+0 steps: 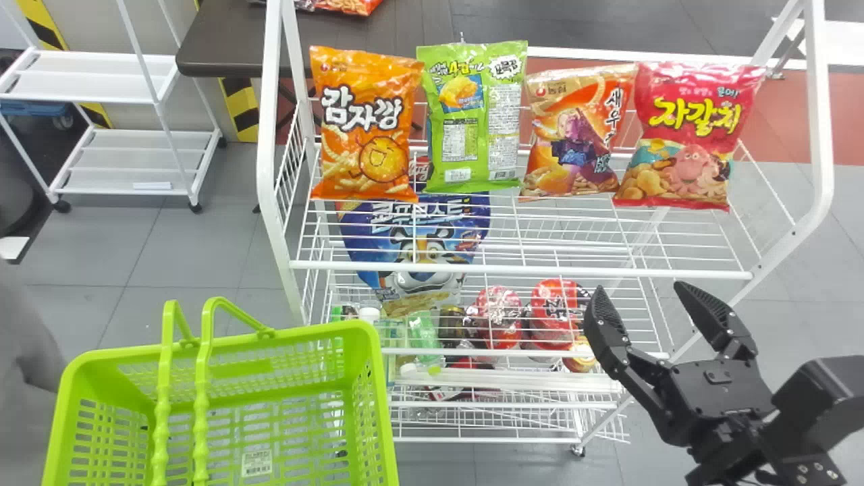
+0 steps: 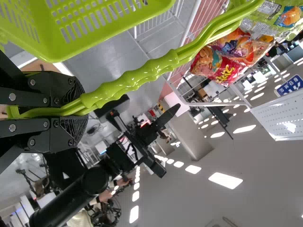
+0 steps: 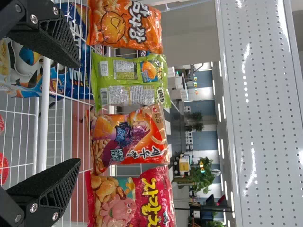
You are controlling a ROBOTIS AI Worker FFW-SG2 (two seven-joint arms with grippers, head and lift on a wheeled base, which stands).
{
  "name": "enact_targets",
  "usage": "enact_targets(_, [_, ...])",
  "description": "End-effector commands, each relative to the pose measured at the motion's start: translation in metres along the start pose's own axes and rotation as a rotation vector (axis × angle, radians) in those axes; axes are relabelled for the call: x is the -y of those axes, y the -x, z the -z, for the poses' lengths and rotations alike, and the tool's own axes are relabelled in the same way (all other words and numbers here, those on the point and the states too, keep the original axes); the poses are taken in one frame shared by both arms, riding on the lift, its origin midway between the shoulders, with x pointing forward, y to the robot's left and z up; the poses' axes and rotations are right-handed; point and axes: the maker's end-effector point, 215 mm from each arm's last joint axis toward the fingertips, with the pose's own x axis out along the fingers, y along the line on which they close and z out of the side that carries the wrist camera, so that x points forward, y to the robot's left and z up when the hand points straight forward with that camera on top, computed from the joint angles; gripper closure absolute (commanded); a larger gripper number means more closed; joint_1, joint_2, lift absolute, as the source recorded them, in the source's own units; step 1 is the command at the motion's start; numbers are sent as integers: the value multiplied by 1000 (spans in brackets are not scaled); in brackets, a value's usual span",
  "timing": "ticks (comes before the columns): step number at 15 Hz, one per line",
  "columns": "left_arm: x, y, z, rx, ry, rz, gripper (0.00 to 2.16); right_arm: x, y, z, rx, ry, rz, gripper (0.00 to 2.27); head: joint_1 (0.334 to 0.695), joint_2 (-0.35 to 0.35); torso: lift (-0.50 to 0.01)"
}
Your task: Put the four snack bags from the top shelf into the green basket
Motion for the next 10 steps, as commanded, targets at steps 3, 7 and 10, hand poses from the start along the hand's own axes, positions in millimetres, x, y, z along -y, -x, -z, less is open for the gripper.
enact_targets(3, [3,0,-1,10,13,19,2148,0,0,0,1,-5,4,110,695,-58,0])
enact_targets(7, [2,-1,-1,8,13,18,2148,0,0,-1,2,-5,4,110,695,-59,0])
enact_targets(10, [2,-1,-1,8,13,18,2148,0,-1,-1,4,-5,4,110,695,-59,0])
